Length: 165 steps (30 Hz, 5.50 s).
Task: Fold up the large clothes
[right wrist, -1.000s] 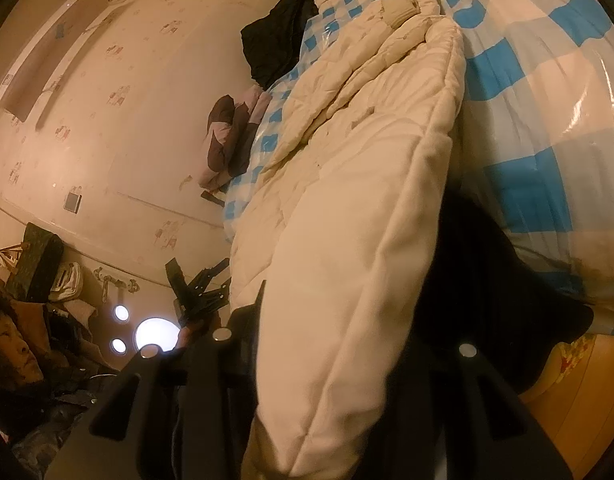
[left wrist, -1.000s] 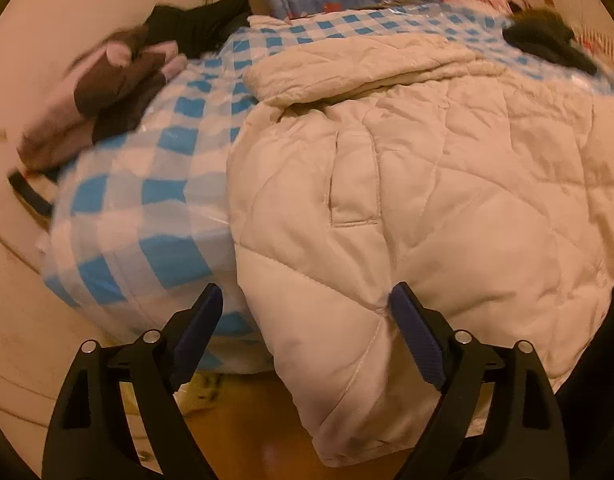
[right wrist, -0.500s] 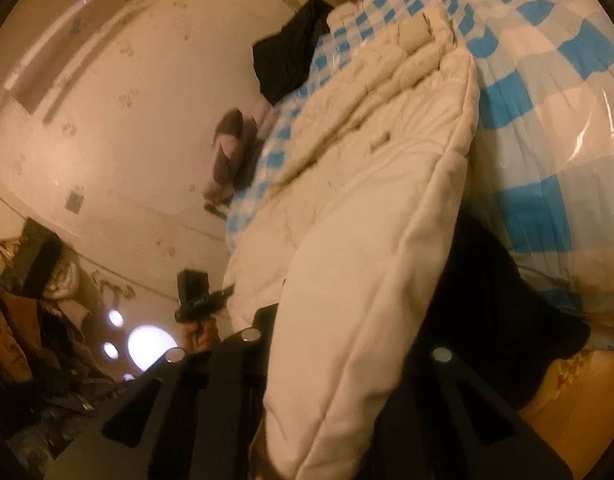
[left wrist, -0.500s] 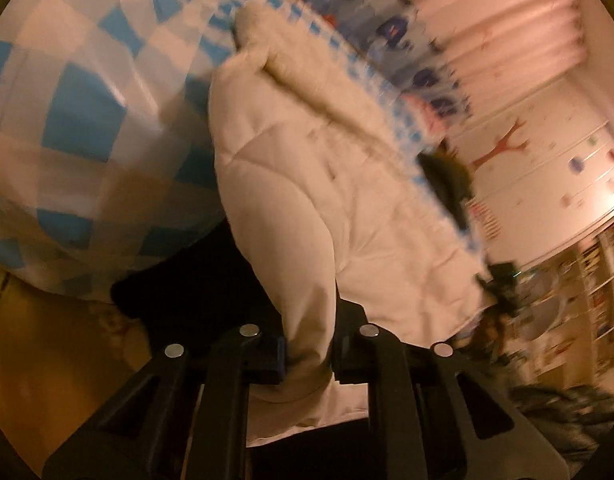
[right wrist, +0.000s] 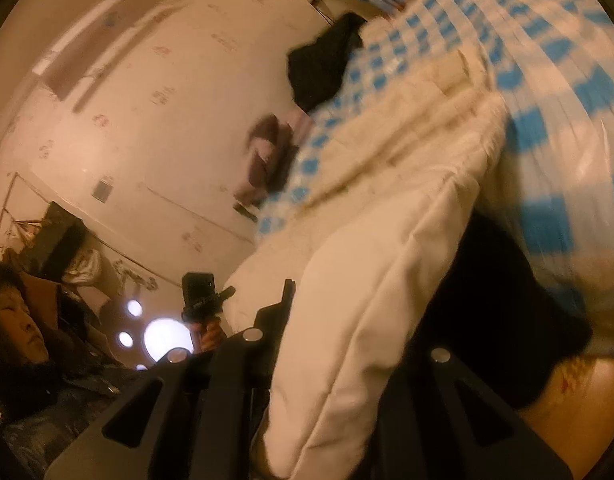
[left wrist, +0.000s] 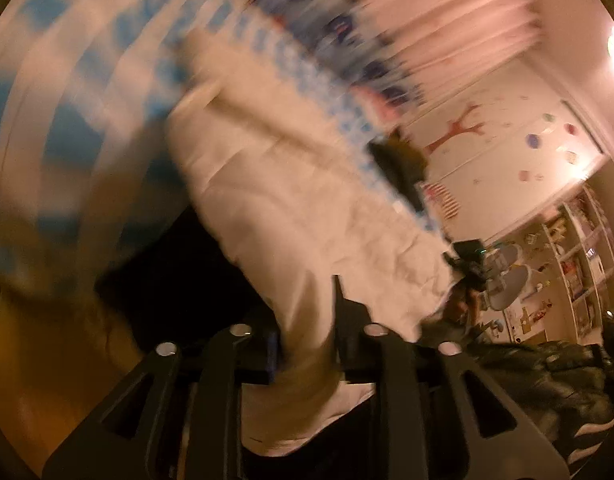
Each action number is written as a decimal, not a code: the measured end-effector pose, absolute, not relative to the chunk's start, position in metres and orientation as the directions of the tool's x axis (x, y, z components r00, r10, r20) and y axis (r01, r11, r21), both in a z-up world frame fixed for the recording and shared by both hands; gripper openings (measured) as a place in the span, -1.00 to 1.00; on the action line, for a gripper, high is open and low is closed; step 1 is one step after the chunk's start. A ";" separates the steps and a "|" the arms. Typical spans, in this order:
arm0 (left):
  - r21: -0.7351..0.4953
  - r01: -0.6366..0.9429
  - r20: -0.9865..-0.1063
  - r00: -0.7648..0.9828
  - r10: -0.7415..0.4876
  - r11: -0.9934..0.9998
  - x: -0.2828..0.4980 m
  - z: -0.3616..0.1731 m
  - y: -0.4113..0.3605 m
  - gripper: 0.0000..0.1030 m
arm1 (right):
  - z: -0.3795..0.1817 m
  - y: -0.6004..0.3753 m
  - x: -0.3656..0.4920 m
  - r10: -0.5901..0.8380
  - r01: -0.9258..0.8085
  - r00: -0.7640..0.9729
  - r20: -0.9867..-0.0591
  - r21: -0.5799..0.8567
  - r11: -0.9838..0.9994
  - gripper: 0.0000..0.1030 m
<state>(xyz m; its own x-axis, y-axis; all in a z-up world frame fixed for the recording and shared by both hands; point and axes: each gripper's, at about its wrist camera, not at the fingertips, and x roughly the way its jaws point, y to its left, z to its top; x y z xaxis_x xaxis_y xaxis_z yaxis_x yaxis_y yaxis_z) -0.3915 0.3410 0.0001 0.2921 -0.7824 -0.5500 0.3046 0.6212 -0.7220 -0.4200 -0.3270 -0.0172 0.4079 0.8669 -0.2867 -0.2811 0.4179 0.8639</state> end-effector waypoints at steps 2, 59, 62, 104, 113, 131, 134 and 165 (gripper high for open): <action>-0.733 0.214 -0.579 0.301 -0.758 0.645 -0.390 -0.030 0.360 -0.03 | -0.030 -0.326 -0.420 0.874 -0.254 0.378 -0.306 0.873 0.416 -0.61; -0.879 0.326 -0.099 0.591 -0.801 0.349 -0.210 0.082 0.327 -0.81 | 0.049 -0.359 -0.221 0.824 -0.406 0.555 0.116 0.902 0.146 -0.75; -0.882 0.309 -0.111 0.597 -0.794 0.356 -0.178 0.080 0.324 -0.81 | 0.047 -0.360 -0.189 0.821 -0.378 0.563 0.095 0.913 0.154 -0.75; -0.690 0.303 -0.454 0.526 -0.719 0.657 0.038 0.098 0.183 0.69 | 0.044 -0.228 -0.045 0.444 -0.270 0.578 -0.685 0.352 0.896 0.81; -0.197 0.417 -0.836 0.402 -0.374 0.887 0.078 -0.010 0.034 0.68 | -0.039 -0.190 0.050 0.229 -0.138 0.500 -0.835 0.185 0.973 0.83; -0.214 0.031 -0.685 0.708 -0.173 0.976 0.042 -0.005 0.164 0.81 | -0.034 -0.249 -0.011 0.117 0.048 0.711 -0.694 0.213 0.976 0.86; -0.276 0.003 -0.697 0.688 -0.202 0.961 0.055 -0.038 0.171 0.81 | -0.056 -0.262 -0.004 0.159 0.046 0.739 -0.654 0.285 0.958 0.87; -0.582 -0.055 -0.683 0.575 -0.450 0.812 -0.089 0.018 0.254 0.81 | -0.004 -0.095 -0.150 0.825 -0.400 0.284 -0.488 0.722 0.565 0.86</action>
<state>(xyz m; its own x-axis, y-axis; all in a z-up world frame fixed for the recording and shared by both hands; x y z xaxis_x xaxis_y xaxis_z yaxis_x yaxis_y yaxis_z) -0.0895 0.2544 0.0184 0.5749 -0.4504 -0.6831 -0.0551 0.8117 -0.5815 -0.1502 -0.0952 -0.0044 0.2844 0.8253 -0.4878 -0.3997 0.5646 0.7221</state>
